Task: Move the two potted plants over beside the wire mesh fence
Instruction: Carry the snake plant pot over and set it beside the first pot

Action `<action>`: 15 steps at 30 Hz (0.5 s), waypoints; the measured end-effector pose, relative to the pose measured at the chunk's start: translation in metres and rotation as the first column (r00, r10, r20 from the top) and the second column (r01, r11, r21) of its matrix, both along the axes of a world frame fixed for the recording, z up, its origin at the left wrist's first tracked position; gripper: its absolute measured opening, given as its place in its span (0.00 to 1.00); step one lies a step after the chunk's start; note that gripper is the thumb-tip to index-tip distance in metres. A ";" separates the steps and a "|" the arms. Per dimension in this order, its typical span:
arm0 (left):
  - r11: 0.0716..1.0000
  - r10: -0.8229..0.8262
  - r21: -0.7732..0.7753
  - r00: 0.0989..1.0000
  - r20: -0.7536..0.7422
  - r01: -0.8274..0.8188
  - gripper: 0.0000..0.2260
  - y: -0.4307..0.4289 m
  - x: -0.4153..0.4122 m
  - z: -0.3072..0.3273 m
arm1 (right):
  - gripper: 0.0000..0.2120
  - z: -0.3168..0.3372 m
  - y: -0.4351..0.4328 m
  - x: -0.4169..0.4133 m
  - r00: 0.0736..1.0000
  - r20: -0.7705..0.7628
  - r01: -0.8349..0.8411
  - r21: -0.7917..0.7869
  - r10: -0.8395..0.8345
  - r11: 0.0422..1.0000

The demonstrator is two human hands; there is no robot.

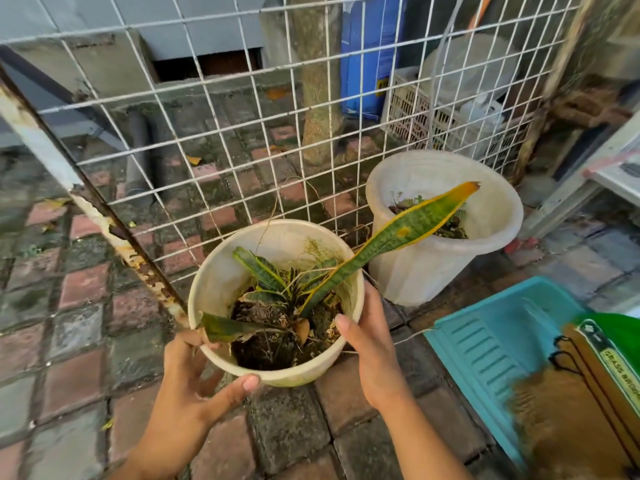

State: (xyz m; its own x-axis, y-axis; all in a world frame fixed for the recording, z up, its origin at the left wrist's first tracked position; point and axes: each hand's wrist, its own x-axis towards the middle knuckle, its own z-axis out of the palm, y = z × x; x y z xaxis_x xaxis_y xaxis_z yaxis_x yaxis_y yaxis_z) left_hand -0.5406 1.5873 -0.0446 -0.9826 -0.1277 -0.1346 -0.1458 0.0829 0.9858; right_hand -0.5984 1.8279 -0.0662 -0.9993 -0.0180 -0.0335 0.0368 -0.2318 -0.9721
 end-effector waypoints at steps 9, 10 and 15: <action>0.999 0.037 -0.033 0.998 -0.051 -0.038 0.35 0.018 -0.006 0.004 | 0.38 0.001 0.006 -0.028 0.998 -0.051 0.032 0.088 -0.027 0.996; 0.999 0.027 -0.029 0.999 -0.047 -0.028 0.35 0.016 -0.007 0.003 | 0.37 0.003 0.006 -0.029 0.999 -0.046 0.032 0.091 -0.028 0.995; 0.999 0.001 0.042 1.000 0.004 -0.001 0.37 0.009 -0.007 0.011 | 0.32 0.005 0.006 -0.029 0.999 -0.030 0.037 0.113 -0.034 0.993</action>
State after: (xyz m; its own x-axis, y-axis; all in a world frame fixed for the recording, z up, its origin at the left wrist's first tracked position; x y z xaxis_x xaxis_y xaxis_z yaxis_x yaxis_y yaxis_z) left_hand -0.5474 1.5959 -0.0335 -0.9820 -0.1227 -0.1437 -0.1498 0.0417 0.9878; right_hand -0.6274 1.8339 -0.0614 -0.9998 0.0201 -0.0050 0.0025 -0.1201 -0.9928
